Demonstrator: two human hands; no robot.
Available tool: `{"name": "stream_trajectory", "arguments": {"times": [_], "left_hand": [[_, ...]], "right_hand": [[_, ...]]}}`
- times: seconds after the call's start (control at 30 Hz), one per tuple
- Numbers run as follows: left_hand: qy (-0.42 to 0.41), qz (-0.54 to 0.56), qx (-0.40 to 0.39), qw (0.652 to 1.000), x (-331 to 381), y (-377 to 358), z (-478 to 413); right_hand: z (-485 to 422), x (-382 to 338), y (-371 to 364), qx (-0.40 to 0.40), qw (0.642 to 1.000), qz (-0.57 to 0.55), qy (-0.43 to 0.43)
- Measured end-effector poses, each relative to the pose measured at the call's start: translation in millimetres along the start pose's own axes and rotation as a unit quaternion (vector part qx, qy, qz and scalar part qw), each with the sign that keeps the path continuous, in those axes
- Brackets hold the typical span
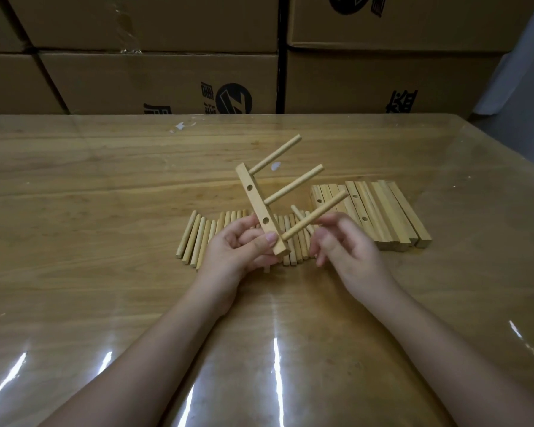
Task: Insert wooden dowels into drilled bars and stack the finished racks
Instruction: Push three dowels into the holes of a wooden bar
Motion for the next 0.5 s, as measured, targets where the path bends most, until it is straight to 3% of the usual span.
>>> {"name": "stream_trajectory", "arguments": {"times": [0.13,0.3,0.5], "left_hand": [[-0.008,-0.014,-0.02,1.0,-2.6,1.1,-0.2],[-0.01,-0.061,-0.026,0.998,-4.5,-0.4,0.4],[0.0,-0.029,-0.017,0.999,0.4,-4.2,0.7]], "right_hand": [[5.3,2.6,-11.5,-0.042,0.999,0.012,-0.016],[5.1,3.8,-11.0,-0.006,0.999,0.026,-0.031],[0.8,1.7,-5.3,0.026,0.999,-0.02,-0.043]]}}
Point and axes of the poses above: each hand's wrist, its own z-axis away from the middle knuckle, its own y-axis out of the back of the hand, x = y × z, the point moved 1 cm from there along -z, towards the middle knuckle, and after that the axes turned 5 degrees about -z, right-handed, at the moved point
